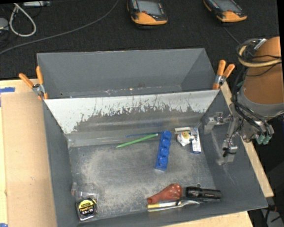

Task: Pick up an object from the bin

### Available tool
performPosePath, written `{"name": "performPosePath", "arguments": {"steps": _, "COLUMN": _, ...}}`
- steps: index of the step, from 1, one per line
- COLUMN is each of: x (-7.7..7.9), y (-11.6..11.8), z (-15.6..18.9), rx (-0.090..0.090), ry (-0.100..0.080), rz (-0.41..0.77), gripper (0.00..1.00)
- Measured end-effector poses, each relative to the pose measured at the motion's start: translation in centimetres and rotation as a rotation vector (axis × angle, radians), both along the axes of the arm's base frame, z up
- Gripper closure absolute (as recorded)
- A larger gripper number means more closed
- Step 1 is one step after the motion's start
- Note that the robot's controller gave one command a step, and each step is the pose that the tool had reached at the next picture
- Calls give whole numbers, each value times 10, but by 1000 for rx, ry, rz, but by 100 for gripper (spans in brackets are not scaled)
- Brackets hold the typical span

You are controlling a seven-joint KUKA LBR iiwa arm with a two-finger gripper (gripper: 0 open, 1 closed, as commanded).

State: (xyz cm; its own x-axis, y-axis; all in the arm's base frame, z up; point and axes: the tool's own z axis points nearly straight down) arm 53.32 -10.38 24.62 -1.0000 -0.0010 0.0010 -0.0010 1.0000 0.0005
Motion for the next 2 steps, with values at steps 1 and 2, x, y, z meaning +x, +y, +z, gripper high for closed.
{"name": "performPosePath", "arguments": {"steps": 1, "x": -33, "y": -10, "z": -94, "rx": 0, "ry": -2, "rz": 107, "gripper": 0}}
{"name": "performPosePath", "arguments": {"steps": 2, "x": -63, "y": -3, "z": -89, "rx": -1, "ry": -7, "rz": 436, "gripper": 0}}
